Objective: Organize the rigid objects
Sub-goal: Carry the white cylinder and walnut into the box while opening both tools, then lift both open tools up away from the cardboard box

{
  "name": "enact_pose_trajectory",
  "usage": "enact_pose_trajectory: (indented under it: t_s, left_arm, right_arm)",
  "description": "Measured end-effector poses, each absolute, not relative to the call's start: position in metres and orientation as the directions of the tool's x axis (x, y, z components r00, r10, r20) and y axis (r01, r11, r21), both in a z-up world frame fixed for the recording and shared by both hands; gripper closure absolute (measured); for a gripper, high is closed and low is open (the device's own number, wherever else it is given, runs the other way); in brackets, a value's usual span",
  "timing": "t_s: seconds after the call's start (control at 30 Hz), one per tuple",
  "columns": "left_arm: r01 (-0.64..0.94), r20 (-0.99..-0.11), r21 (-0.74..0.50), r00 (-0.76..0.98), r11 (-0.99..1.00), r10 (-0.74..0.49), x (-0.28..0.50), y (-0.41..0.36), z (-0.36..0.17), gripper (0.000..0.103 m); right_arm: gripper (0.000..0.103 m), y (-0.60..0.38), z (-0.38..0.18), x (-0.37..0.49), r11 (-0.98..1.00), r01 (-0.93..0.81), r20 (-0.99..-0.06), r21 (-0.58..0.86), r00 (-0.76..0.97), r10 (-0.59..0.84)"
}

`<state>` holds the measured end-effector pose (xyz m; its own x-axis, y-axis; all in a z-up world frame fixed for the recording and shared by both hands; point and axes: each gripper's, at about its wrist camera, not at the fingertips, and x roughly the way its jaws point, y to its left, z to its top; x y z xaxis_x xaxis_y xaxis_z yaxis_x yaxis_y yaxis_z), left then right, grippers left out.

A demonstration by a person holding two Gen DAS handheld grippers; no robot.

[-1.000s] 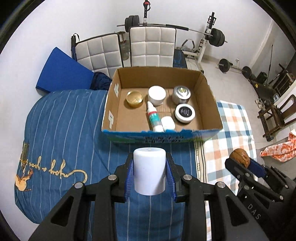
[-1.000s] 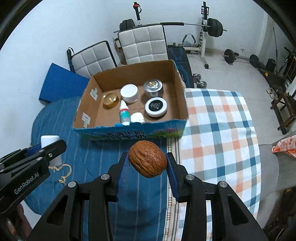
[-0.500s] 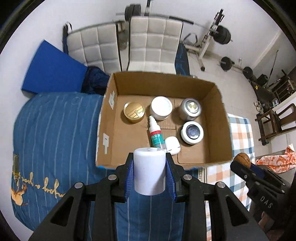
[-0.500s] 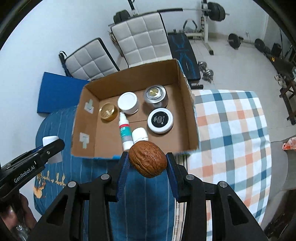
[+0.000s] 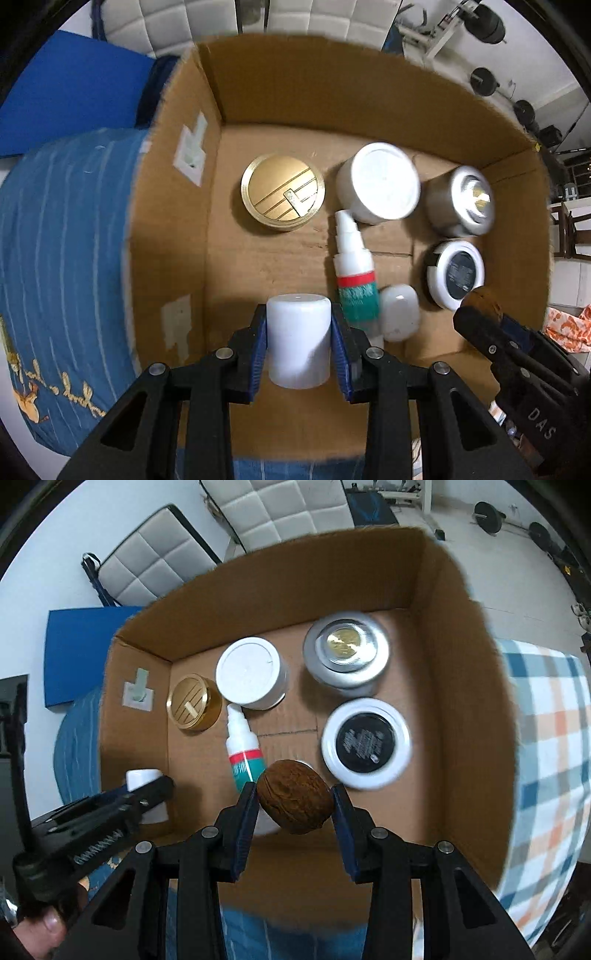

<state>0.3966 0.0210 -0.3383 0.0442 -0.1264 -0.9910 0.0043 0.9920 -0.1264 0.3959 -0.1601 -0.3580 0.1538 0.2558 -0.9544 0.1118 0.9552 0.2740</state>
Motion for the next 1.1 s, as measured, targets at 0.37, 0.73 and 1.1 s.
enact_pose_trajectory:
  t_s: [0.37, 0.73, 1.1]
  left_arm:
    - [-0.015, -0.988, -0.14, -0.069, 0.99, -0.14, 0.431, 0.024, -0.391, 0.072]
    - [-0.079, -0.979, -0.183, -0.072, 0.98, -0.189, 0.44, 0.04, -0.384, 0.055]
    - [-0.033, -0.992, -0.103, 0.077, 0.994, -0.101, 0.421, 0.032, -0.329, 0.018]
  right_arm:
    - [0.061, -0.14, -0.403, 0.433, 0.969, 0.093, -0.971, 0.23, 0.085, 0.223]
    - [0.06, -0.135, -0.416, 0.448, 0.968, 0.08, -0.97, 0.24, 0.055, 0.236]
    - [0.033, -0.142, -0.39, 0.431, 0.981, 0.077, -0.981, 0.18, 0.082, 0.174]
